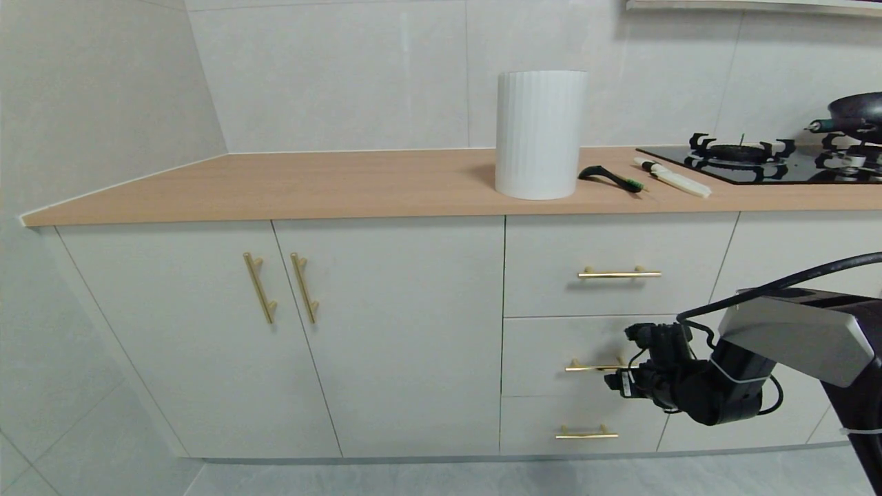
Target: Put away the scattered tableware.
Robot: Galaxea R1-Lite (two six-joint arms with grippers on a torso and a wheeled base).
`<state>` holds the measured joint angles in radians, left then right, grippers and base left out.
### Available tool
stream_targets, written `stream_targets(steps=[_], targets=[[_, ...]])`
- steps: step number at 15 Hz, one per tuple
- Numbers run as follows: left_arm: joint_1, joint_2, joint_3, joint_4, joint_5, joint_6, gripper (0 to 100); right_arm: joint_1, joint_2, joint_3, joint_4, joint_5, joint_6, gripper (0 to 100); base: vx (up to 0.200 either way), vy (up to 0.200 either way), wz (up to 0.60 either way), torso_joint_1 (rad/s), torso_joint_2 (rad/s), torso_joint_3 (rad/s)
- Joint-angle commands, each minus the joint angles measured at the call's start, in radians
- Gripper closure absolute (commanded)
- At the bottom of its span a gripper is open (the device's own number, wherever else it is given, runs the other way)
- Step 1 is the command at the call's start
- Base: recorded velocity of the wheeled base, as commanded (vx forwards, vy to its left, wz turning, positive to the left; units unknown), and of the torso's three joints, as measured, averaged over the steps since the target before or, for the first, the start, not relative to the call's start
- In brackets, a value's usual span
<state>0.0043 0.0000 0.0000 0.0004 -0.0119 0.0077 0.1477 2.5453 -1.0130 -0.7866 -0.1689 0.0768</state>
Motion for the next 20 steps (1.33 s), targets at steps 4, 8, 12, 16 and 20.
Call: stream_targets(steps=[4,8,12,16,20], targets=[[0.000,0.000,0.000,0.001,0.000,0.002,0,0.003,-0.092,0.060,-0.048,-0.001,0.012,0,0.000,0.000,0.00,0.000,0.00,0.000],[0.000,0.000,0.000,0.000,0.000,0.000,0,0.035,-0.097,0.022,-0.052,-0.011,0.024,0,0.000,0.000,0.00,0.000,0.00,0.000],[0.000,0.000,0.000,0.001,0.000,0.000,0,0.033,-0.079,-0.047,0.038,-0.018,0.020,0,0.000,0.000,0.00,0.000,0.00,0.000],[0.000,0.000,0.000,0.001,0.000,0.000,0,0.035,-0.066,-0.130,0.158,-0.018,0.018,0,0.000,0.000,0.00,0.000,0.00,0.000],[0.000,0.000,0.000,0.001,0.000,0.000,0,0.035,-0.053,-0.174,0.240,-0.018,0.015,0,0.000,0.000,0.00,0.000,0.00,0.000]])
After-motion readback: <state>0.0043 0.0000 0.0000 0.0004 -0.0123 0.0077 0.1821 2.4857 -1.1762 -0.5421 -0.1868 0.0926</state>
